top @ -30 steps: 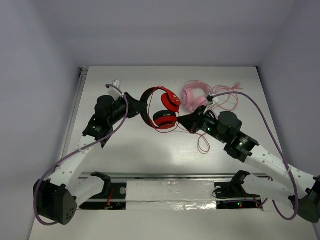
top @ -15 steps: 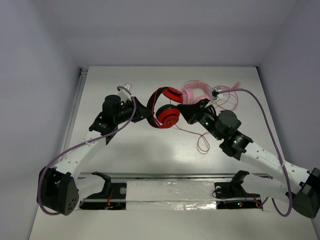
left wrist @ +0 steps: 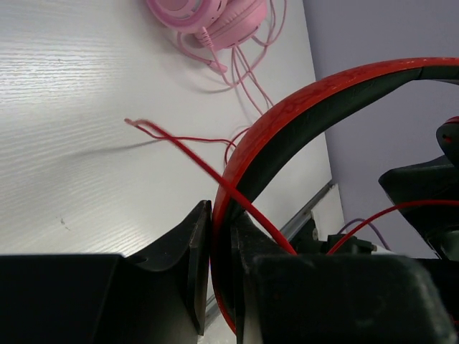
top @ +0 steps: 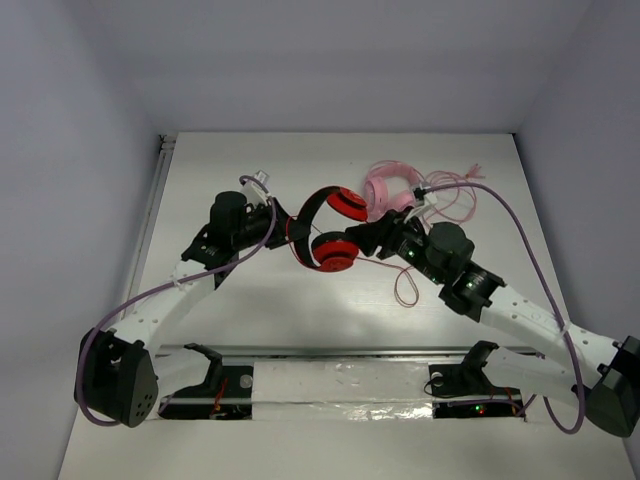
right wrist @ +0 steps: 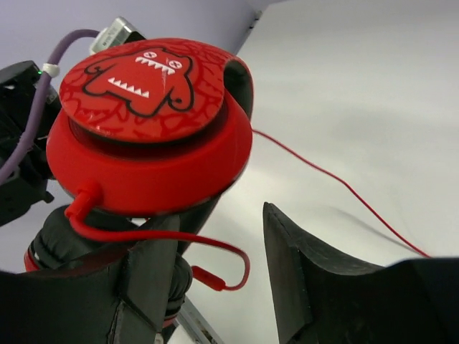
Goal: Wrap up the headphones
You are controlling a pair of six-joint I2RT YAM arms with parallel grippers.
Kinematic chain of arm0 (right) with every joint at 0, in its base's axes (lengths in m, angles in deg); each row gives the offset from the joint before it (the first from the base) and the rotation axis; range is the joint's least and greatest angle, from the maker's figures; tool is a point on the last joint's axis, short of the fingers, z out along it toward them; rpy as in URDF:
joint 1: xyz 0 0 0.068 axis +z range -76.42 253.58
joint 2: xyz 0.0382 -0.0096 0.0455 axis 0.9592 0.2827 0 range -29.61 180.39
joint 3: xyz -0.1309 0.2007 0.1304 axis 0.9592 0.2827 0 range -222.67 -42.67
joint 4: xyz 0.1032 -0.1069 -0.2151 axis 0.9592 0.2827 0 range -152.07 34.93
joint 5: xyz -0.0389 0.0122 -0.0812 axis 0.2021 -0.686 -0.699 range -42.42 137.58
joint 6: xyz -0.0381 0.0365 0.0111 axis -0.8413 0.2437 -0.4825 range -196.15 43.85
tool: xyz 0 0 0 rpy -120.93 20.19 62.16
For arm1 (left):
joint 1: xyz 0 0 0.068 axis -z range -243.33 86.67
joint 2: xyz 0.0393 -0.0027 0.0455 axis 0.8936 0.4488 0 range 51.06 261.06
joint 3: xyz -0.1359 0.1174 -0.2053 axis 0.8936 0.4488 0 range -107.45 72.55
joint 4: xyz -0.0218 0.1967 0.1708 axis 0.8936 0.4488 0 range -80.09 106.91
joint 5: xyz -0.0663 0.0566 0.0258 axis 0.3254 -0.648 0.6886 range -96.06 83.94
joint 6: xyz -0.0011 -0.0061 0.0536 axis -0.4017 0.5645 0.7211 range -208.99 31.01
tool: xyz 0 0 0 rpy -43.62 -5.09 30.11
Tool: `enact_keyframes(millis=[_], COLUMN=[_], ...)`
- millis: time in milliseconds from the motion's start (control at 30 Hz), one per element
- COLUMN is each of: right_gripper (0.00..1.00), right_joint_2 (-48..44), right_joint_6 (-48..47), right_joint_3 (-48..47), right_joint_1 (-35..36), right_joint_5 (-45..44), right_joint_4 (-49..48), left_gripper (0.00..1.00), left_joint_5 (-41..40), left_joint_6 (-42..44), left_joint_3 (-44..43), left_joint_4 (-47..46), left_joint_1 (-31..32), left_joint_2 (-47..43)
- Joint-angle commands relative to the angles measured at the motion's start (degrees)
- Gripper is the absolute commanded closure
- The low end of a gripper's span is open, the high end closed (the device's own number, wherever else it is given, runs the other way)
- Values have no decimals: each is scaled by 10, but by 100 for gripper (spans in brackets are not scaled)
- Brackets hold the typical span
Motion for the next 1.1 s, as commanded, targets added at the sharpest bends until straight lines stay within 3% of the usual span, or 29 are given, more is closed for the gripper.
enact_keyframes(millis=[0, 267, 400, 600, 633, 767, 800, 900, 1067], right_gripper=[44, 40, 31, 30, 33, 74, 89, 100, 98], right_joint_2=[-31, -79, -118, -175, -181, -199, -200, -176, -102], right_joint_6=[9, 2, -22, -68, -78, -67, -67, -63, -51], right_joint_3=[16, 53, 59, 50, 52, 78, 84, 103, 117], right_joint_1=[-2, -2, -2, -2, -2, -2, -2, -7, -62], right_joint_5=[9, -11, -19, 8, 10, -9, -21, -46, -15], right_joint_4=[33, 70, 93, 142, 140, 99, 89, 50, -35], left_gripper=[100, 100, 100, 100, 100, 100, 100, 100, 100], left_joint_5=[-13, -63, -131, -212, -195, -140, -134, -103, -27], left_joint_6=[-4, 104, 158, 226, 243, 258, 258, 258, 262], left_joint_3=[-32, -108, -126, -159, -166, -181, -186, -210, -231], left_joint_4=[-13, 136, 219, 302, 306, 307, 306, 306, 311], left_joint_1=[5, -1, -1, -1, -1, -1, -1, -1, -1], left_joint_2=[-23, 3, -10, -24, -24, -34, -36, -38, -44])
